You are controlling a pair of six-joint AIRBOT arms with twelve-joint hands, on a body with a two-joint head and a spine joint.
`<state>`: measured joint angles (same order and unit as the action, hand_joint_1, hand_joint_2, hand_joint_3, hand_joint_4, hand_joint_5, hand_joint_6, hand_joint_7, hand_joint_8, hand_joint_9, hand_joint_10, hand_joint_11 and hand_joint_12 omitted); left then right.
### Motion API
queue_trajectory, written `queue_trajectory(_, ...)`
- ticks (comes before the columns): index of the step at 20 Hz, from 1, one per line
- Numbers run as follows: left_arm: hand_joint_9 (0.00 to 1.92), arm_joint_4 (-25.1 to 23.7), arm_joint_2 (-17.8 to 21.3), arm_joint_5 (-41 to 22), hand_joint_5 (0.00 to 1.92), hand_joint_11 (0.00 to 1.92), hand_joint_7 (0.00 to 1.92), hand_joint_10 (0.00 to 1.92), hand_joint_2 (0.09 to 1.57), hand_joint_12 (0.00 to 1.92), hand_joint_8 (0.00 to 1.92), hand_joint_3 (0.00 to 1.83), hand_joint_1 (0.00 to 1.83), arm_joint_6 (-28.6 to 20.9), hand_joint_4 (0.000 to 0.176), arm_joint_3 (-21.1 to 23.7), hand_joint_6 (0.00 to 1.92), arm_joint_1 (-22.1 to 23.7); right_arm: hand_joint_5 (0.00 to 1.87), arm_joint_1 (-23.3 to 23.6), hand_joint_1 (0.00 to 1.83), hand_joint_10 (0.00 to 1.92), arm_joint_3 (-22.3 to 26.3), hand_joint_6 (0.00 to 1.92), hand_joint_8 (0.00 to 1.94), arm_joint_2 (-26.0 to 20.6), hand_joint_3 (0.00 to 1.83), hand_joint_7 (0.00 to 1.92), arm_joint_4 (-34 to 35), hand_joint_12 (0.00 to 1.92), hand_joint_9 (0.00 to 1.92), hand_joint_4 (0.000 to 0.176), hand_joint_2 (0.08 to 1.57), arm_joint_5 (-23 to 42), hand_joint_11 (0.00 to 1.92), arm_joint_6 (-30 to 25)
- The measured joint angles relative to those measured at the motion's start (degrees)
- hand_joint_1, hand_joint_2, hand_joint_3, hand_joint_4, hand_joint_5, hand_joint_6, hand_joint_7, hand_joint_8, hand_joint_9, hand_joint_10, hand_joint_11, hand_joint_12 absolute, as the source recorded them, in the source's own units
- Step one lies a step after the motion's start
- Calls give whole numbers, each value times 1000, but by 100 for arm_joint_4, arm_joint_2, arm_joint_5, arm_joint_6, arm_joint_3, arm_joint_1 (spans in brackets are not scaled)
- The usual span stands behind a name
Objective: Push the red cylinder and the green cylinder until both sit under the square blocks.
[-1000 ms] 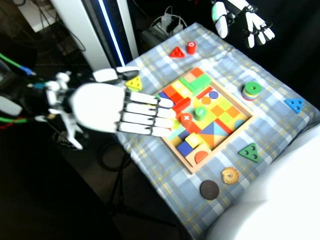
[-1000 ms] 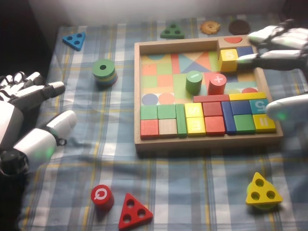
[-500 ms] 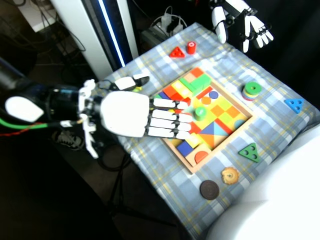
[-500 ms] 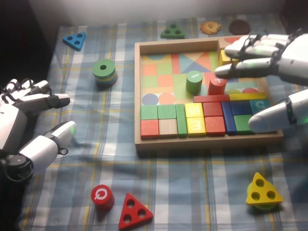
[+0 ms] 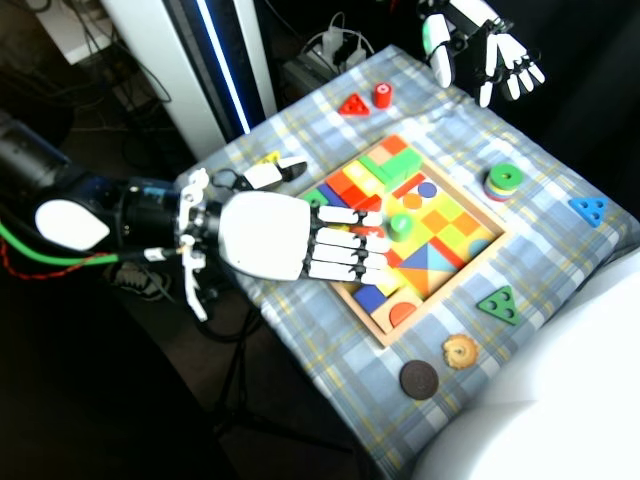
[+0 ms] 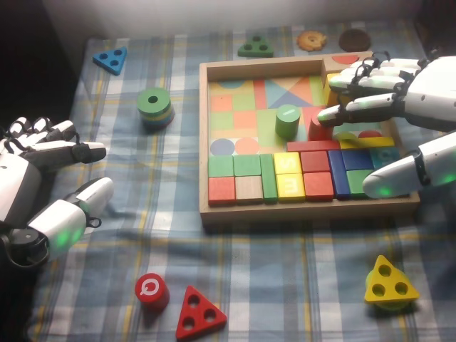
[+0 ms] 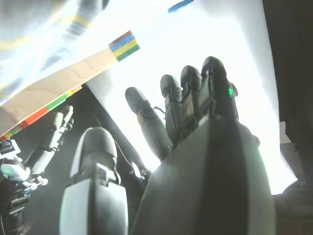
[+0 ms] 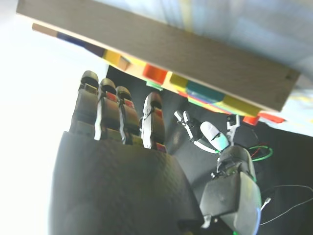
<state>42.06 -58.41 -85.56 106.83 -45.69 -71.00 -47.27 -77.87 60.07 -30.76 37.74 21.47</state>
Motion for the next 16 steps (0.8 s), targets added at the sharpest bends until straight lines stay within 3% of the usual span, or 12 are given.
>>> queue_trajectory(1,174,2,0,0,819,0,382,8,1258,0,4,1,624,0,9,-2,9,0,297,0,0,0,0,9,0,0,0,0,7,0,0,113,827,-7,0,0)
queue_trajectory(2,175,4,0,2,818,0,379,7,1262,0,2,3,598,0,21,0,7,0,321,2,0,0,0,17,0,0,0,0,4,0,0,81,824,-9,0,2)
queue_trajectory(3,174,0,0,2,803,0,367,5,1267,0,0,5,583,0,28,0,1,0,374,24,0,0,0,8,0,2,0,0,-4,0,0,60,816,-28,0,46)
queue_trajectory(4,174,-2,0,2,803,0,367,5,1267,0,0,5,583,0,28,0,1,0,374,61,0,0,0,8,0,2,0,0,7,0,0,60,816,-33,0,85)
queue_trajectory(5,172,2,0,7,803,0,365,4,1269,0,0,5,577,0,30,0,1,0,384,66,0,0,0,10,0,2,0,0,15,0,0,73,820,-31,0,111)
queue_trajectory(6,174,-2,0,7,809,0,371,4,1262,0,3,1,570,2,33,0,4,0,392,94,0,0,0,11,0,2,4,0,24,0,0,65,829,-33,0,114)
queue_trajectory(8,177,4,0,9,810,0,379,6,1266,0,6,3,547,0,38,0,3,0,387,105,0,0,0,7,0,2,3,0,2,0,0,92,829,-39,0,120)
queue_trajectory(9,172,4,0,11,805,0,372,3,1265,0,2,2,548,0,39,0,1,0,396,105,0,0,0,9,0,2,3,0,-11,0,0,91,829,-46,0,120)
queue_trajectory(10,168,4,0,11,802,0,370,1,1268,0,1,3,534,2,52,0,0,0,401,105,0,0,4,10,0,2,5,0,-37,0,0,86,834,-61,0,120)
queue_trajectory(14,175,7,0,28,808,0,342,2,1279,0,0,6,511,2,42,-2,0,0,392,105,0,0,258,2,0,-190,0,0,-223,0,0,81,823,-140,0,120)
queue_trajectory(15,177,4,0,33,800,0,337,3,1280,0,0,5,489,0,52,0,0,0,393,105,0,0,343,3,0,-286,0,0,-286,0,0,86,820,-195,0,118)
queue_trajectory(16,190,2,0,31,806,0,343,7,1271,0,2,0,514,0,48,0,2,0,405,105,0,0,389,6,0,-387,5,0,-321,0,0,117,835,-251,0,118)
